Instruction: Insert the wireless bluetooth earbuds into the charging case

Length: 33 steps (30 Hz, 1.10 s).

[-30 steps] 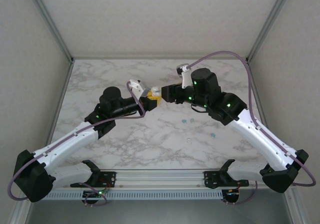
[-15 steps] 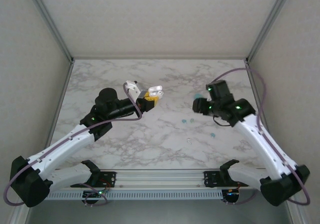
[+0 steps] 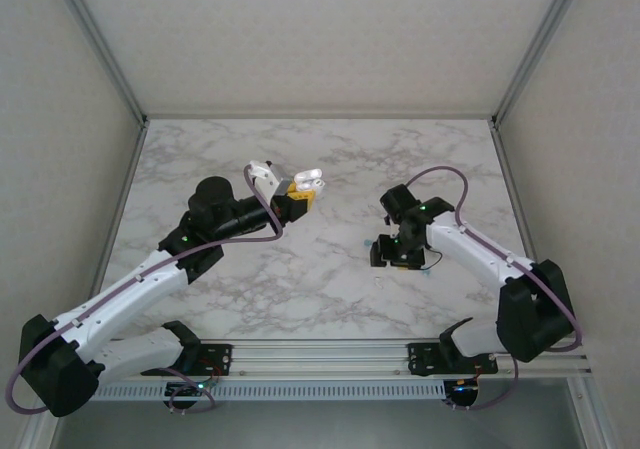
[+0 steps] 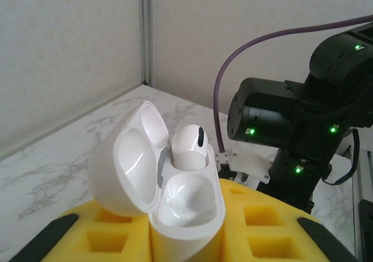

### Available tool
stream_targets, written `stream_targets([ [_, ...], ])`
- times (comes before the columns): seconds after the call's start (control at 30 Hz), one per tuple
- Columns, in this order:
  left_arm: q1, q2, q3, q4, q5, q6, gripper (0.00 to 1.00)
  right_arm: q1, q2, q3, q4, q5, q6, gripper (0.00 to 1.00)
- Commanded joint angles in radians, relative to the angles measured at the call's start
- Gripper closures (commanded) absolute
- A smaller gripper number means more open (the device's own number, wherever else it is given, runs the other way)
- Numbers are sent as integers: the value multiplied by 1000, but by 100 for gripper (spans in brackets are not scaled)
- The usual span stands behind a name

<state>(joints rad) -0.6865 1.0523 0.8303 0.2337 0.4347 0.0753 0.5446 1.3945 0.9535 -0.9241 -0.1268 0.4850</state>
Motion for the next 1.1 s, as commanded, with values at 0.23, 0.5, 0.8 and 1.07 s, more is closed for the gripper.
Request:
stream_targets([
  [0.23,-8,-38,-12,23,-25,-6,84,47,127,44,-33,53,-32,39],
  [0.5,-8,-38,-17,24,-25,-6,84,80,207,57,-13,42,-52,45],
  [0.8,-9,-35,-16,23,-25,-8,84,81,297,74,20,50,-69,54],
  [1.07,-8,-30,-16,18,-25,-10,84,83,330,67,24,50,-79,56],
])
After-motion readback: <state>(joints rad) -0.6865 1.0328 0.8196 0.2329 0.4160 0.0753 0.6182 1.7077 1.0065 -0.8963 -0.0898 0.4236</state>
